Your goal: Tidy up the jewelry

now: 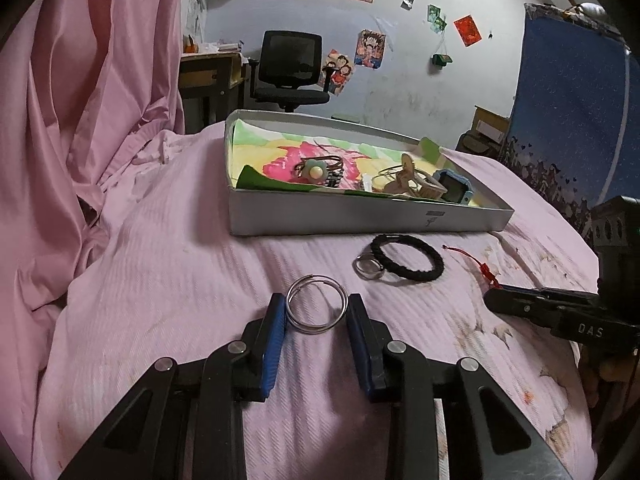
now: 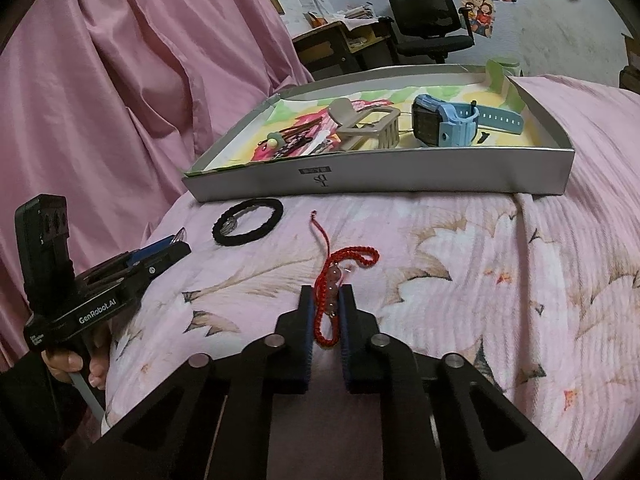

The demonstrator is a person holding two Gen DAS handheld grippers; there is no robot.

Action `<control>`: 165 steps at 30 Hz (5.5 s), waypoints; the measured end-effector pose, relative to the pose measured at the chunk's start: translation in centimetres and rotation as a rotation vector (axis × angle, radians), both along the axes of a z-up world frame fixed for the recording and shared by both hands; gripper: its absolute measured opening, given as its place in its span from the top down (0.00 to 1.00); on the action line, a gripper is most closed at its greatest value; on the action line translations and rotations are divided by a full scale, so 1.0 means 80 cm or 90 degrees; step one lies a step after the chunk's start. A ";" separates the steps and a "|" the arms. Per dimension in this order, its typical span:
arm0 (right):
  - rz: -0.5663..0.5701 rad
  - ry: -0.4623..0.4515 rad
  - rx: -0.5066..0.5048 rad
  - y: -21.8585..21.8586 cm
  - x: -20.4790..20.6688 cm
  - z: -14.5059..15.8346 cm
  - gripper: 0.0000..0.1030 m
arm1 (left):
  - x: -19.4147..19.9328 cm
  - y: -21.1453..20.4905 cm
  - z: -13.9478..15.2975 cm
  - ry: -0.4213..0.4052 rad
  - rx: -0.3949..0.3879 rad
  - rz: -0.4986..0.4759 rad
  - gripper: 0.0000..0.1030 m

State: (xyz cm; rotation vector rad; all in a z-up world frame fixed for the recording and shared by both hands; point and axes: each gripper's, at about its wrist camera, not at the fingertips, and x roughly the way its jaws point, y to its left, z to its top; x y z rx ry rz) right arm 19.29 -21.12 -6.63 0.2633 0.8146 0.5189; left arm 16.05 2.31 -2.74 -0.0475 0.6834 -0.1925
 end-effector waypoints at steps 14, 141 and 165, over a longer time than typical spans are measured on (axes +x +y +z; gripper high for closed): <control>-0.017 -0.128 -0.019 -0.001 -0.035 0.041 0.93 | -0.032 -0.026 0.022 -0.063 0.009 -0.023 0.72; 0.005 -0.134 -0.096 0.038 0.019 0.063 0.68 | 0.047 0.008 0.021 0.019 -0.044 -0.031 0.54; 0.080 -0.019 -0.098 0.065 0.059 0.033 0.87 | 0.083 -0.013 0.000 0.122 -0.031 -0.112 0.80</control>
